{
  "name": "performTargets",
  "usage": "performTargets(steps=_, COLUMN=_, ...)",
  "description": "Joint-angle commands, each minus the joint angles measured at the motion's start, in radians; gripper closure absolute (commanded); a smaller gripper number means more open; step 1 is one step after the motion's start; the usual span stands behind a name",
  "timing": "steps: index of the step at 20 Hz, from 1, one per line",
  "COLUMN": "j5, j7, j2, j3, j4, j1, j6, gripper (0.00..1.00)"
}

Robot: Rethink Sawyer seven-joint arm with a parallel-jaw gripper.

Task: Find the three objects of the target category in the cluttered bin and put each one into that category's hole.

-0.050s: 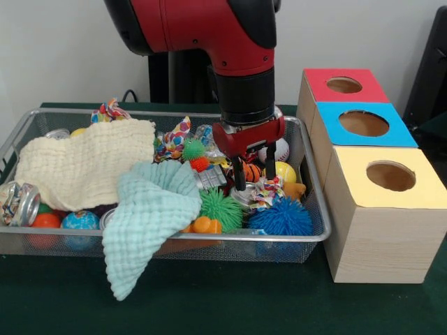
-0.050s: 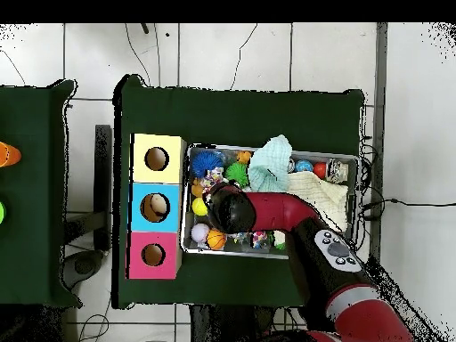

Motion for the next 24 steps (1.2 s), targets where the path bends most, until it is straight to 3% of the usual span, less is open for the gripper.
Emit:
performTargets(steps=1, j5=0.024, j7=0.116, j2=0.049, j3=0.091, j4=-0.049, j1=-0.023, j6=-0.033, gripper=0.0)
performTargets(steps=13, j5=0.018, j7=0.115, j2=0.06, j3=0.133, j4=-0.045, j1=-0.044, j6=-0.05, gripper=0.0)
performTargets(steps=14, j5=0.013, j7=0.113, j2=0.063, j3=0.143, j4=-0.042, j1=-0.051, j6=-0.056, gripper=1.0)
performTargets(steps=16, j5=0.025, j7=0.143, j2=0.068, j3=0.147, j4=-0.033, j1=-0.06, j6=-0.092, gripper=1.0)
performTargets(steps=24, j5=0.014, j7=0.121, j2=0.057, j3=0.168, j4=-0.034, j1=-0.065, j6=-0.074, gripper=1.0)
